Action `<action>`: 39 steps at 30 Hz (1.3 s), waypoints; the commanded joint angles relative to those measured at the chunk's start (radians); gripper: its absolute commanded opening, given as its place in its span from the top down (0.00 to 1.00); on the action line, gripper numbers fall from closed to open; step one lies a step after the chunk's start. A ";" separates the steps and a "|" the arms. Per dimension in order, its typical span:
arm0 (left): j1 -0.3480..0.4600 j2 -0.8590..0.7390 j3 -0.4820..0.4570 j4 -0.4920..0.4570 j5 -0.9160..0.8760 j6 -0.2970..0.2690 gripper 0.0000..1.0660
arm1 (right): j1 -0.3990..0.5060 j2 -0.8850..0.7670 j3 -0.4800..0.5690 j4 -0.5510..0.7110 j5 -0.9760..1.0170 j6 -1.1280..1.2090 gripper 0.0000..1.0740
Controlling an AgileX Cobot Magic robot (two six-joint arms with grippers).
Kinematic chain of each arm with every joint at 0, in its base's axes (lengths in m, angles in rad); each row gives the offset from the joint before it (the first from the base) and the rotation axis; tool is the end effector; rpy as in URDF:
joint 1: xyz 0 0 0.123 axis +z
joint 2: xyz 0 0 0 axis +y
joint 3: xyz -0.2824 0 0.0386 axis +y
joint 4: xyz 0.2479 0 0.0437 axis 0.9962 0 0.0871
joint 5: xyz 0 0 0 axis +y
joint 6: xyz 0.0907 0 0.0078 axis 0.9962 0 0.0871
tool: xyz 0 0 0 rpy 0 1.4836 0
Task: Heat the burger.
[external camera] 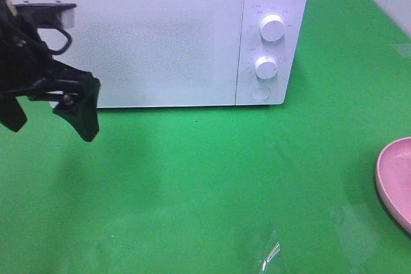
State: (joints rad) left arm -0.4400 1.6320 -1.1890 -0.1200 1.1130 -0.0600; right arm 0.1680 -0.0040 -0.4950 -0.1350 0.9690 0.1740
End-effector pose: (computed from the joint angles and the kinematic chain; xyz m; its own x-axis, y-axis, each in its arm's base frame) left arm 0.2744 -0.1400 0.2457 -0.9430 0.3198 -0.0919 0.3292 0.9369 -0.1179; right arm -0.0001 -0.0103 0.2839 -0.3689 0.0353 -0.9288 -0.0289 0.9984 0.0494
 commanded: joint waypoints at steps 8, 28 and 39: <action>0.305 -0.133 0.104 -0.085 0.051 0.098 0.05 | -0.005 -0.026 0.002 0.000 -0.010 0.000 0.30; 0.482 -0.667 0.513 -0.061 -0.045 0.128 0.05 | -0.005 -0.026 0.002 0.000 -0.010 0.000 0.30; 0.482 -1.178 0.652 -0.029 -0.064 0.125 0.05 | -0.005 -0.026 0.002 0.000 -0.010 0.000 0.29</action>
State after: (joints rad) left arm 0.0380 0.5370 -0.5490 -0.1580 1.0280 0.0660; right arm 0.1680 -0.0040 -0.4950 -0.1350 0.9690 0.1740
